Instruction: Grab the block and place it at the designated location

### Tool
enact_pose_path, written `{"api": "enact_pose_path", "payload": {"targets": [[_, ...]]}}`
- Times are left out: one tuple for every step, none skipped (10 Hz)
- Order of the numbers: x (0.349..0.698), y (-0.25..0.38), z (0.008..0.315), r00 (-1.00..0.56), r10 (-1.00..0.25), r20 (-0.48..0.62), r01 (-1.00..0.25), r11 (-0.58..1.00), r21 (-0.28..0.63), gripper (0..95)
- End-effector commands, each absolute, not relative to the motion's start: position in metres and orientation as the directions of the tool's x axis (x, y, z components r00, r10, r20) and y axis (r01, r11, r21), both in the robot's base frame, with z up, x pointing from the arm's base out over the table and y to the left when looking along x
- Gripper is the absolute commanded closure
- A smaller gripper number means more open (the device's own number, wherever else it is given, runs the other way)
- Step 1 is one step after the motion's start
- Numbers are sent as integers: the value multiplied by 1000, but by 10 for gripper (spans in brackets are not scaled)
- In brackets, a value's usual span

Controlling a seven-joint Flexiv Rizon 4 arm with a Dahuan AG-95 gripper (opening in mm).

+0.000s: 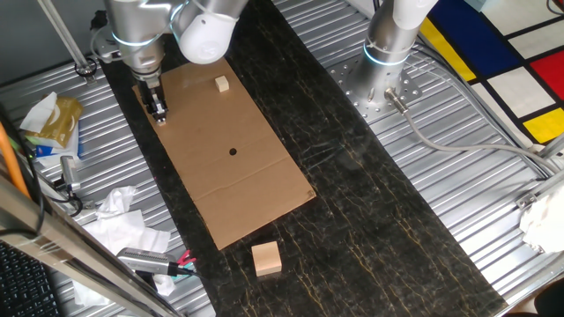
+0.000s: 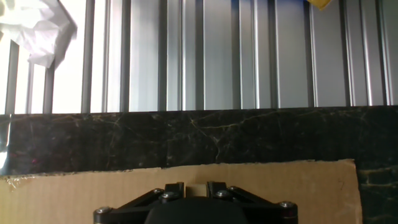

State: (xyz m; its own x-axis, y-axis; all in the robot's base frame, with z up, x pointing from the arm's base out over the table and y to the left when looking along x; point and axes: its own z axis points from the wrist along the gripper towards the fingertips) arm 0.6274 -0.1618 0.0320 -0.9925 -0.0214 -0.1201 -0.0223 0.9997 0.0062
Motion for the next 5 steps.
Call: {"api": "enact_pose_path", "payload": {"targets": [[627,-162,31,-992,-24,-121,-24,1000,1,950],[627,-162,31,-992,-25,-120,-25,1000,1,950],[627,-162,31,-993,-24,-120,-25,1000,1,950],[627,-162,31,-993,-22,-118,-22,1000,0,950],[627,-162,31,-993,-21,-118,-22,1000,1,950]]}}
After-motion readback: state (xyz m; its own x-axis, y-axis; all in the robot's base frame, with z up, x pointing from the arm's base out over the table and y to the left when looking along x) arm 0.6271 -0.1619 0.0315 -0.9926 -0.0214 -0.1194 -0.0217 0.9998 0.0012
